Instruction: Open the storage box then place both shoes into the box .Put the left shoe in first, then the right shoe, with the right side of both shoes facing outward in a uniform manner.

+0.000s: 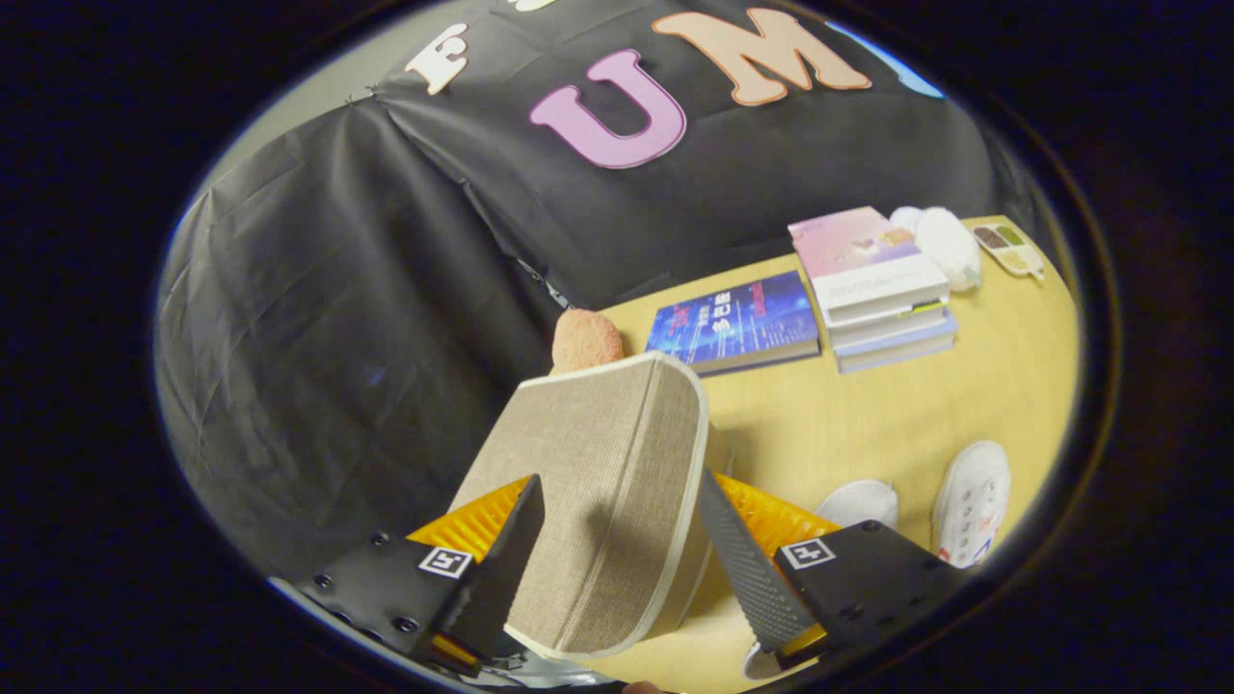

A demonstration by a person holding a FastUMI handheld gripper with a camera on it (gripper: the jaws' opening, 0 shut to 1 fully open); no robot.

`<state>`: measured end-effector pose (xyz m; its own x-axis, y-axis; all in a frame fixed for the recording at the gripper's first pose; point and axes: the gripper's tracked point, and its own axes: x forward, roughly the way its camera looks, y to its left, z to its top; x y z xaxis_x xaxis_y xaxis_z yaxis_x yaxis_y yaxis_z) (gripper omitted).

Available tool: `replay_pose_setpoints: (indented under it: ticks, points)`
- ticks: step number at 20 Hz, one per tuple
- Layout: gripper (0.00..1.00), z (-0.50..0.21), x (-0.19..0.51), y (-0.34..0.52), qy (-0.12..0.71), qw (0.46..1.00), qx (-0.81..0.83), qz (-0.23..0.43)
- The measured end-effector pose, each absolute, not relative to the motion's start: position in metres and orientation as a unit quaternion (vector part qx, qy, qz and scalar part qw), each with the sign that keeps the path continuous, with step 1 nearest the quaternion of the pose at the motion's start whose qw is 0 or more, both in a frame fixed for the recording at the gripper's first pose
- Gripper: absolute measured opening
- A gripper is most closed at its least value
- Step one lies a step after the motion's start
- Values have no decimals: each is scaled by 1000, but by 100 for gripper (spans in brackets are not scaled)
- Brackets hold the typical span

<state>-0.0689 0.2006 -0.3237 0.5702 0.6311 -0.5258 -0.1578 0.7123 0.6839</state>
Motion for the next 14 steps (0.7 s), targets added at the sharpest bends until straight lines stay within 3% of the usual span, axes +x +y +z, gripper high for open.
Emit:
replay_pose_setpoints:
  ticks: [7,14]
  points:
    - [100,-347,-82,214,428,807,327,243]
    - [100,-350,-90,218,461,743,423,238]
